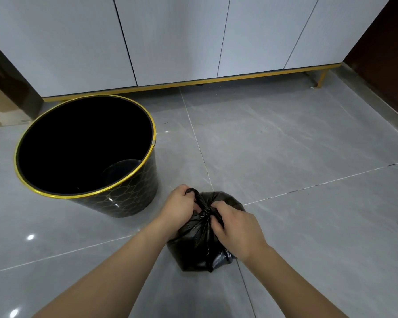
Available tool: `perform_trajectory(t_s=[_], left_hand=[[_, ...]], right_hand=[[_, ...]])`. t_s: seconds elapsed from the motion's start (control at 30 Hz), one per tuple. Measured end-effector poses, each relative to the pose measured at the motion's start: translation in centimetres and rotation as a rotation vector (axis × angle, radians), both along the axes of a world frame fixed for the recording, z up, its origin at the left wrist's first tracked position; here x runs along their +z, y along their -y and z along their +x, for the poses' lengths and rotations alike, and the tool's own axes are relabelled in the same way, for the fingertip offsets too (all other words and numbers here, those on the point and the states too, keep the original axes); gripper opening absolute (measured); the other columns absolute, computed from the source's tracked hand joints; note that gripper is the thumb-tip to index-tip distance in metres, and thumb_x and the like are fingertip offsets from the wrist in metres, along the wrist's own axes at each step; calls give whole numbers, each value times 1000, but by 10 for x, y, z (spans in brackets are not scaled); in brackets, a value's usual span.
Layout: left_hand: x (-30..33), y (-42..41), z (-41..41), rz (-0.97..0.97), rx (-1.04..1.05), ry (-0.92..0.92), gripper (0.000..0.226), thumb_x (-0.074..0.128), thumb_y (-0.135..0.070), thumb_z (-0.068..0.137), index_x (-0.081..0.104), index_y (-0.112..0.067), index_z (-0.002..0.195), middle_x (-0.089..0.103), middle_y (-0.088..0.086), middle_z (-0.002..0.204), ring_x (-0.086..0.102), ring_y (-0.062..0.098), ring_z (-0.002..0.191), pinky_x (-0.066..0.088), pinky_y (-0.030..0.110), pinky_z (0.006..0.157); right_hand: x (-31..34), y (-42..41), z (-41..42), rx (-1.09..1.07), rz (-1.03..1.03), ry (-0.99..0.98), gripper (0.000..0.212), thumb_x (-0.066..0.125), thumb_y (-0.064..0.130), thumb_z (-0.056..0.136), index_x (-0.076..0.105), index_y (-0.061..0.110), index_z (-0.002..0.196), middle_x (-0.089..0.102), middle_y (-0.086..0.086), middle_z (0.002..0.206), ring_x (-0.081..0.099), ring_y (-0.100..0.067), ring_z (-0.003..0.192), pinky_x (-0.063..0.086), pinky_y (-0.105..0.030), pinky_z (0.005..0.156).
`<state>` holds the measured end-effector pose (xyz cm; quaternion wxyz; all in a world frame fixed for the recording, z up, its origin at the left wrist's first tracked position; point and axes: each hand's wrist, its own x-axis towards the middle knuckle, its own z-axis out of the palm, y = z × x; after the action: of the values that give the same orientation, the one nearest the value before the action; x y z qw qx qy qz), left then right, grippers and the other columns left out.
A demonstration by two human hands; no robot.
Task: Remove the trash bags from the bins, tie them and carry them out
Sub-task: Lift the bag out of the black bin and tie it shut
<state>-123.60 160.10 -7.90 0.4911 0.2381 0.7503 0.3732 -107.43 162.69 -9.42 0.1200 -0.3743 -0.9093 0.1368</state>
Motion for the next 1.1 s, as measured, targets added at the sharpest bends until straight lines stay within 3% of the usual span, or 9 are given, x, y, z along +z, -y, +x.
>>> perform_trajectory(t_s=[0.27, 0.37, 0.53, 0.67, 0.77, 0.83, 0.9, 0.97, 1.1], left_hand=[[5, 1, -3, -82, -16, 89, 9, 51, -1, 82, 59, -5, 82, 63, 10, 67, 58, 24, 63, 46, 30, 61], [12, 7, -9, -88, -66, 199, 30, 60, 2, 69, 62, -6, 98, 66, 12, 82, 65, 28, 78, 52, 34, 68], [20, 17, -14, -44, -178, 274, 51, 63, -5, 62, 55, -9, 112, 66, 16, 94, 67, 31, 89, 53, 39, 76], [16, 18, -18, -102, -273, 235, 45, 64, 4, 74, 50, -13, 114, 68, 22, 101, 66, 32, 93, 52, 47, 88], [9, 15, -16, -126, -274, 163, 39, 62, 5, 81, 49, -14, 112, 68, 16, 100, 62, 24, 86, 52, 37, 82], [5, 14, -12, -88, -286, 30, 34, 59, 1, 83, 48, -19, 108, 70, 2, 90, 61, 20, 87, 47, 33, 85], [0, 15, -9, -25, -366, -296, 28, 55, -7, 84, 47, -30, 99, 69, -13, 83, 55, 15, 98, 30, 32, 90], [-1, 17, -8, 79, -389, -573, 25, 52, -11, 85, 48, -33, 96, 66, -17, 81, 45, 9, 101, 15, 28, 79], [-4, 18, -5, 211, -466, -743, 26, 49, -16, 91, 62, -37, 99, 66, -17, 85, 36, 6, 98, 11, 25, 80]], right_hand=[[2, 0, 2, 88, 77, -39, 28, 42, 26, 92, 59, 25, 114, 63, 6, 67, 60, -17, 52, 44, -30, 39], [4, -3, 7, 65, 84, -47, 28, 41, 30, 92, 60, 24, 112, 66, 8, 70, 62, -15, 55, 41, -26, 41], [6, -2, 10, 130, -29, -65, 41, 32, 32, 95, 37, 37, 136, 70, 5, 84, 64, -18, 67, 52, -36, 53], [3, -5, 13, 184, -66, -92, 30, 45, 22, 95, 56, 26, 122, 68, 3, 80, 63, -21, 64, 50, -34, 52], [1, -4, 15, 164, -91, -64, 28, 42, 28, 91, 61, 25, 112, 66, 9, 80, 60, -15, 65, 48, -30, 53], [-2, -3, 13, 84, -269, -100, 26, 43, 34, 89, 61, 30, 107, 64, 12, 90, 60, -9, 74, 48, -26, 63], [-2, -4, 5, -94, -584, -237, 16, 52, 28, 89, 66, 30, 96, 60, 11, 94, 59, -8, 81, 48, -24, 73], [0, -7, -4, -300, -982, -410, 15, 59, 13, 89, 71, 21, 86, 65, -1, 93, 62, -15, 85, 49, -28, 81], [10, -11, -2, -398, -1488, -599, 15, 55, 7, 90, 67, 6, 98, 67, -16, 91, 63, -27, 84, 50, -37, 78]])
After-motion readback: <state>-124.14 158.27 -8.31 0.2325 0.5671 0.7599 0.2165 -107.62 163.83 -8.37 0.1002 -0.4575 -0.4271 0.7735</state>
